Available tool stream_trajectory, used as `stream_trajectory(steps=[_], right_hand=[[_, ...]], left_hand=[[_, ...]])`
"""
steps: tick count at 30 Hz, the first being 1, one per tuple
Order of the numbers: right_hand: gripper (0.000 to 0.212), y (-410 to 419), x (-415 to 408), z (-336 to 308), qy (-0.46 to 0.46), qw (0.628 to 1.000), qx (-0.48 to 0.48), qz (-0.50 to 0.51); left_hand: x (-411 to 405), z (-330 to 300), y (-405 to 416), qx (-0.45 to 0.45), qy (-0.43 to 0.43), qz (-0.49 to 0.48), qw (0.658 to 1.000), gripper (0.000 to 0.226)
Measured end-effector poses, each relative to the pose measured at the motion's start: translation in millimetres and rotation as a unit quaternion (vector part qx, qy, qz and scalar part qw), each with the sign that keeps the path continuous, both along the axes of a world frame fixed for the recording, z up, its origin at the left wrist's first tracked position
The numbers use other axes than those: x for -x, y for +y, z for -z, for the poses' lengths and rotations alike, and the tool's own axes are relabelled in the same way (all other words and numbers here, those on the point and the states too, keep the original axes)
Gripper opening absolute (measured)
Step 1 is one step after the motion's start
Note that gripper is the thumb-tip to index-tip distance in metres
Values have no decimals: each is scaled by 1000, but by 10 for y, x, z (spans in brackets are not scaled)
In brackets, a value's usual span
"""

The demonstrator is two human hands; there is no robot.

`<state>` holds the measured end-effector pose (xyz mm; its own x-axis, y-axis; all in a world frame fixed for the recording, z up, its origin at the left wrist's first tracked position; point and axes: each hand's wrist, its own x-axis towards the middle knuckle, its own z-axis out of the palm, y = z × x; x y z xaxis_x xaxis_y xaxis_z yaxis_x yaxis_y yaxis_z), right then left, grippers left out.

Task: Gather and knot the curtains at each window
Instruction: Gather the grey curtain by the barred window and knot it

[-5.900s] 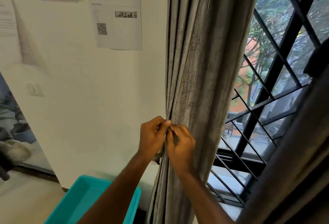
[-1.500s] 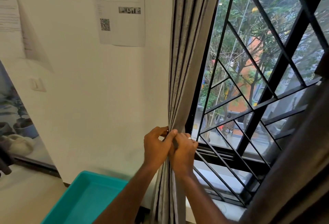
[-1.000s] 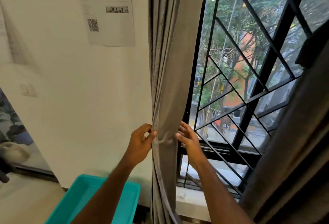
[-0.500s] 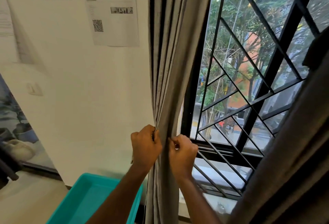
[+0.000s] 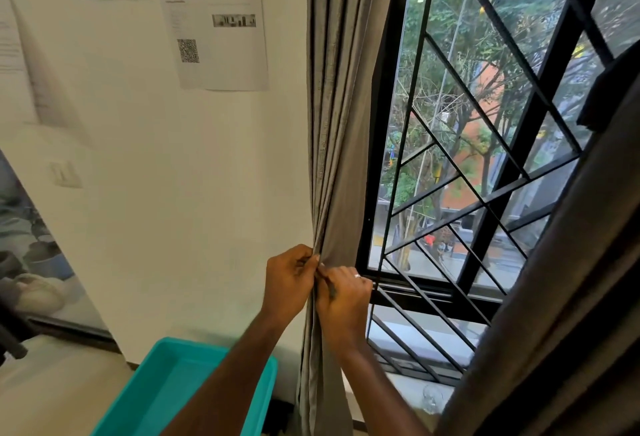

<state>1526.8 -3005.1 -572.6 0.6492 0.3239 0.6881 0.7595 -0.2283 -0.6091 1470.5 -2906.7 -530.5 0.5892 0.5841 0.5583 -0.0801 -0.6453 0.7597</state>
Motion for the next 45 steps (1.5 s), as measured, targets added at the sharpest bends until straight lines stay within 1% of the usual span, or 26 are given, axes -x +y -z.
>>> stream_trajectory(steps=[3, 5, 7, 9, 10, 12, 14, 15, 17, 19, 21, 22, 24, 25, 27, 28, 29, 31, 32, 34, 37, 40, 43, 45], right_hand=[[12, -6, -3, -9, -7, 1000, 6, 5], [14, -10, 7, -26, -25, 1000, 15, 6], [11, -13, 9, -11, -40, 999, 30, -10], [17, -37, 17, 53, -44, 997, 49, -44], [20, -67, 12, 85, -27, 997, 35, -65], [21, -151, -52, 88, 55, 994, -49, -77], [27, -217, -174, 65, 154, 978, -133, -39], [31, -238, -242, 54, 198, 968, -154, -27], [41, -241, -357, 40, 265, 951, -153, -50], [46, -224, -435, 55, 308, 936, -142, -94], [42, -218, -483, 55, 332, 925, -141, -116], [36, -215, -496, 47, 333, 925, -141, -114], [19, -222, -479, 12, 322, 931, -140, -98], [16, -229, -445, -10, 314, 935, -145, -81], [23, -234, -340, -42, 280, 944, -169, -30], [26, -234, -272, -41, 247, 953, -173, -4], [28, -223, -195, -22, 201, 966, -162, 12], [24, -187, -30, 42, 95, 991, -91, 19], [21, -172, 17, 70, 58, 997, -53, 22], [18, -150, 41, 86, 31, 999, -16, 31], [4, -107, 88, 69, -17, 1000, 3, -4], [18, -73, 113, 54, -36, 999, 23, -32], [20, -74, 45, 55, -20, 999, 21, -37], [19, -71, 31, 42, -11, 999, 10, -44]], left_hand=[[18, -13, 5, 9, 0, 31, 999, 32], [25, -37, -32, 12, 3, 34, 999, 26], [28, -45, -37, -2, 4, 8, 1000, 30], [30, -7, 28, 4, 2, -8, 1000, 32], [37, 20, 70, 11, 3, -6, 1000, 30], [57, 53, 120, 16, 0, 5, 1000, 30], [92, 38, 141, 16, 4, 11, 1000, 33], [113, 27, 145, 12, 9, 12, 1000, 33], [152, 27, 163, 7, 19, 16, 1000, 29], [178, 32, 170, 14, 26, 26, 999, 29], [189, 33, 170, 24, 31, 30, 999, 29], [192, 35, 173, 30, 29, 30, 999, 28], [192, 33, 177, 32, 23, 24, 999, 23], [185, 37, 182, 28, 19, 13, 999, 22], [157, 39, 169, 11, 13, -25, 1000, 21], [138, 46, 155, -6, 11, -52, 999, 23], [117, 54, 135, -30, 10, -83, 996, 25], [77, 54, 78, -64, 19, -134, 989, 28], [55, 51, 47, -68, 23, -148, 986, 28], [30, 52, -12, -79, 33, -159, 984, 27], [23, 68, -53, -83, 51, -153, 983, 23], [3, 65, -31, -42, 42, -116, 991, 21], [-4, 37, -28, 2, 11, -41, 999, 38], [16, 36, 8, 18, 8, -11, 1000, 42]])
